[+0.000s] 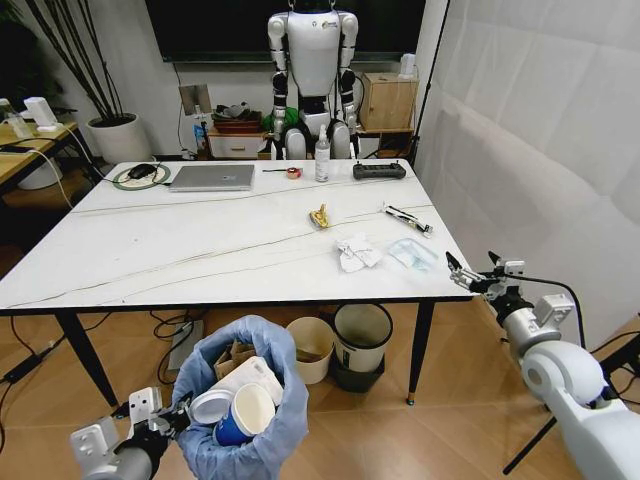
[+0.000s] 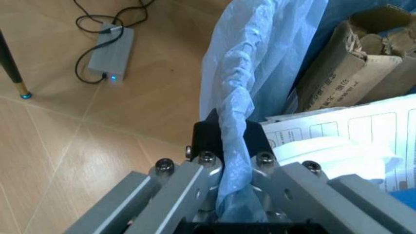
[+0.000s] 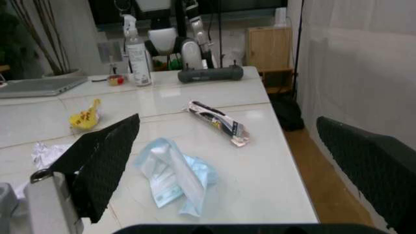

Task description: Pick up the trash bin and place the trash from the table into it.

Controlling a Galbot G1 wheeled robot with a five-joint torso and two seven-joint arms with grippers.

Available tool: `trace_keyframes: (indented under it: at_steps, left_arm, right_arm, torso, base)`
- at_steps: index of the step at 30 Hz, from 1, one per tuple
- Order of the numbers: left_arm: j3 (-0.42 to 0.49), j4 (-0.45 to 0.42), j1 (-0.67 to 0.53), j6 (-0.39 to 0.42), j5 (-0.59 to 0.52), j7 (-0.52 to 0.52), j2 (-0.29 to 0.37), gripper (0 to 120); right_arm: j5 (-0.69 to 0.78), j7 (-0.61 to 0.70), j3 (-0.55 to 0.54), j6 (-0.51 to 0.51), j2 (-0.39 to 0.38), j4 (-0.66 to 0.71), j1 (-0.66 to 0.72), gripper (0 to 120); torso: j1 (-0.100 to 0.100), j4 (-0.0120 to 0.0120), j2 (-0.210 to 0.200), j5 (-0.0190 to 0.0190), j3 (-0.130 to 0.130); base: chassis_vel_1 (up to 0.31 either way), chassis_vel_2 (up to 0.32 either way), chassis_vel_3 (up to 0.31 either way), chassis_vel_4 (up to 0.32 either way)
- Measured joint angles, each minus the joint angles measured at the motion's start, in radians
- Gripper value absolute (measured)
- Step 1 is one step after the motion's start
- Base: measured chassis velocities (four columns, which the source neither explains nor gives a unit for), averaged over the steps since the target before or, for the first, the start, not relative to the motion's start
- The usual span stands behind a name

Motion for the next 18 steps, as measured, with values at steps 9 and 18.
trace_keyframes:
  at_steps: [9,18]
  left_arm:
    - [-0.010,0.002,0.003,-0.001,0.007,-0.001,-0.010,0]
    - [-0.017,0.002,0.004,-0.001,0.007,-0.002,-0.011,0]
  right_arm:
    - [0.084,-0.050,-0.070,-0.166,0.017,-0.057,0.138,100]
    - [0.084,-0.043,-0.125,-0.180,0.039,-0.143,0.197,100]
  torso:
    - [0.000,0.0000,0.000,0.0000,0.000]
    - [0.000,0.0001,0.000,0.0000,0.000]
  base:
    - [0.000,0.000,0.000,0.000]
    - [0.000,0.000,0.000,0.000]
